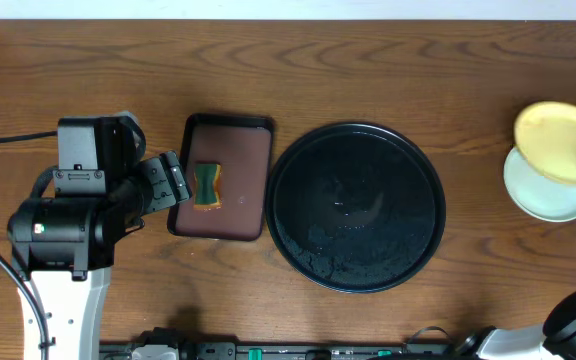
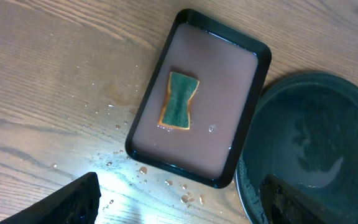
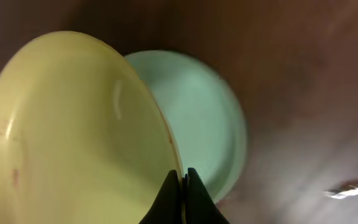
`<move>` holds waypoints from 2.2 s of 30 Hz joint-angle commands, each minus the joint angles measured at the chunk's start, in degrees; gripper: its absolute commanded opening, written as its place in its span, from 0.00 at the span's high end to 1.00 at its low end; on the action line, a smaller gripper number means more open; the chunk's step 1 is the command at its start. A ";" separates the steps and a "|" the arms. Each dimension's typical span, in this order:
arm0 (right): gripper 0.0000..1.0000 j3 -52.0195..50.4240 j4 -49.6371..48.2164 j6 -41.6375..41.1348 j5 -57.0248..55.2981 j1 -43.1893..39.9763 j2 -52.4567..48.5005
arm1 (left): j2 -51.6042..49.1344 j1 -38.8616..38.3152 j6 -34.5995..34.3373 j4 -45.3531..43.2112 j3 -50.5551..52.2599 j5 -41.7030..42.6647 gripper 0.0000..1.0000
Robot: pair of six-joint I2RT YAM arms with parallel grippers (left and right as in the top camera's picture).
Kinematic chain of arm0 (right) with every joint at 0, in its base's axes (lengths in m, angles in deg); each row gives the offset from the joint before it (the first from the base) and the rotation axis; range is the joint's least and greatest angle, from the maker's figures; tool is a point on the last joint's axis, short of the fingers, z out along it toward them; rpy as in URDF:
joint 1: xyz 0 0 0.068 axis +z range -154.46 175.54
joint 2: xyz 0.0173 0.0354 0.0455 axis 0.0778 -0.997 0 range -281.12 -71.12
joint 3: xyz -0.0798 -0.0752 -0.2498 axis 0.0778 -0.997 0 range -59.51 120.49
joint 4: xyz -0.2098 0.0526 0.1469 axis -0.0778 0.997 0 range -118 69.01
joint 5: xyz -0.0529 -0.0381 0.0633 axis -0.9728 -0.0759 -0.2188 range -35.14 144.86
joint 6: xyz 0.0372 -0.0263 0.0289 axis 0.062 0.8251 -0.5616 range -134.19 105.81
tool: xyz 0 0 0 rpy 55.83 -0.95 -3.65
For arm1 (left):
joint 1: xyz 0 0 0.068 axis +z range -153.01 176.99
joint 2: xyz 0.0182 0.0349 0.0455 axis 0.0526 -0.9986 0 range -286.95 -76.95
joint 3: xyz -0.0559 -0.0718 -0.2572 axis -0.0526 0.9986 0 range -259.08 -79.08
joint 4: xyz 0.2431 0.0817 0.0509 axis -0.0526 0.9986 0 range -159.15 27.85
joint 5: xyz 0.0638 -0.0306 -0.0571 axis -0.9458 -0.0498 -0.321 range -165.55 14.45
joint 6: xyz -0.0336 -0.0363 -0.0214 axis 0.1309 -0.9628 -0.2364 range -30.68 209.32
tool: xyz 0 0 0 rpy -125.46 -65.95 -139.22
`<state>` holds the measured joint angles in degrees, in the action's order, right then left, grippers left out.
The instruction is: Clean dirty plates on tray and stack at the side
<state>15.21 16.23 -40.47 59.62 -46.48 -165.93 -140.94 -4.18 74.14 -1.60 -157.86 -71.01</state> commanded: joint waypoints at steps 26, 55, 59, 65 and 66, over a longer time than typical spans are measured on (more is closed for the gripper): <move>0.46 -10.40 2.78 11.13 11.93 31.61 22.95 | -0.11 0.28 0.15 0.17 -0.68 -0.46 0.17; 0.01 -20.65 2.86 21.77 -6.47 57.75 53.18 | -0.11 0.28 0.15 0.17 -0.68 -0.46 0.17; 0.01 -39.17 -12.15 23.56 -5.07 55.87 68.78 | -0.11 0.28 0.15 0.17 -0.68 -0.46 0.17; 0.01 -56.48 -18.73 23.54 -3.85 52.54 86.58 | -0.11 0.28 0.15 0.17 -0.68 -0.46 0.17; 0.01 -59.39 -18.78 23.54 -3.85 51.93 90.14 | -0.11 0.28 0.15 0.17 -0.68 -0.46 0.17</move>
<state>-40.20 -1.73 -17.96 55.92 6.87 -81.06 -140.98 -4.18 74.14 -1.62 -157.86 -71.01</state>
